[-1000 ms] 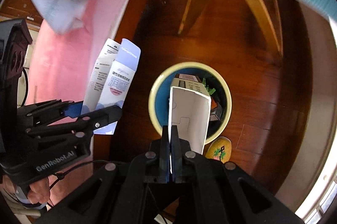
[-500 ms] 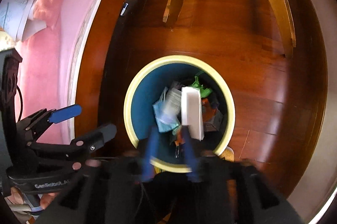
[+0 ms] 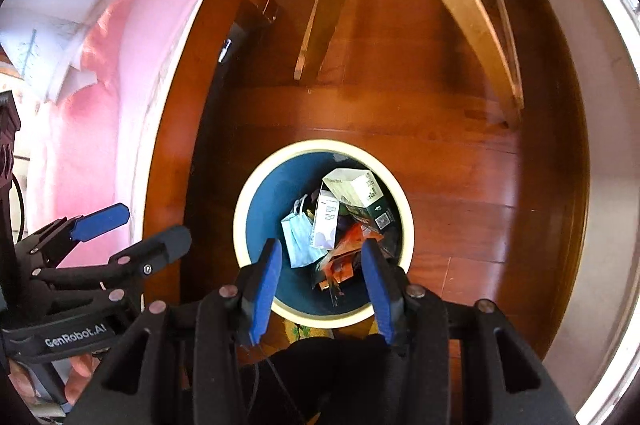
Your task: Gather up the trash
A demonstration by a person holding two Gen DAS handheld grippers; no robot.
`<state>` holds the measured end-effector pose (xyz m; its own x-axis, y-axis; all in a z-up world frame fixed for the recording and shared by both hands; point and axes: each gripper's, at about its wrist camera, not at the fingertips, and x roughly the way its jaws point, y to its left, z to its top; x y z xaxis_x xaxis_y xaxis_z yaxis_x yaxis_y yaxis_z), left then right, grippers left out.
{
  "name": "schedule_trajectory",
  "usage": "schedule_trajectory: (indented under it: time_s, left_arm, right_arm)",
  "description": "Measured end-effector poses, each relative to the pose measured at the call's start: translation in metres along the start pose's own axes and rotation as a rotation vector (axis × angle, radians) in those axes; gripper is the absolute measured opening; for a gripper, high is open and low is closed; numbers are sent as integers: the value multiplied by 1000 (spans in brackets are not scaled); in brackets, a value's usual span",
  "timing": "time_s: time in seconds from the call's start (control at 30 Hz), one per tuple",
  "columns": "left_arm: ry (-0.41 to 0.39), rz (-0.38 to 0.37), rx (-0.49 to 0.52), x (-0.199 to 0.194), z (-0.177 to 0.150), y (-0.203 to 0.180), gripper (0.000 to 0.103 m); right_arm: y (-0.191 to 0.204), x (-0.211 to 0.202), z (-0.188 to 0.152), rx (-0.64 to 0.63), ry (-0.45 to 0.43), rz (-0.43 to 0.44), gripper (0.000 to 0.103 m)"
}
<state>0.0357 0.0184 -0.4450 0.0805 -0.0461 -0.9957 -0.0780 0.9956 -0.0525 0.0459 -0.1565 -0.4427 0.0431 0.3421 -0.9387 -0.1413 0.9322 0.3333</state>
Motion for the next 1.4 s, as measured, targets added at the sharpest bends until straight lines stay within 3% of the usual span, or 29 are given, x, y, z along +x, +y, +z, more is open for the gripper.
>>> schedule_trajectory:
  time_s: [0.3,0.57,1.4]
  left_arm:
    - [-3,-5,14,-58,10,-9,89]
    - [-57,-7,47,-135,12,-16,89]
    - [-299,-45,175,-355,39,-56,89]
  right_arm:
    - [10,-50,3,51,-14,-21,42]
    - [28,-112,8,65,-49,-25,43]
    - [68,-357,26,105,-379,-106,43]
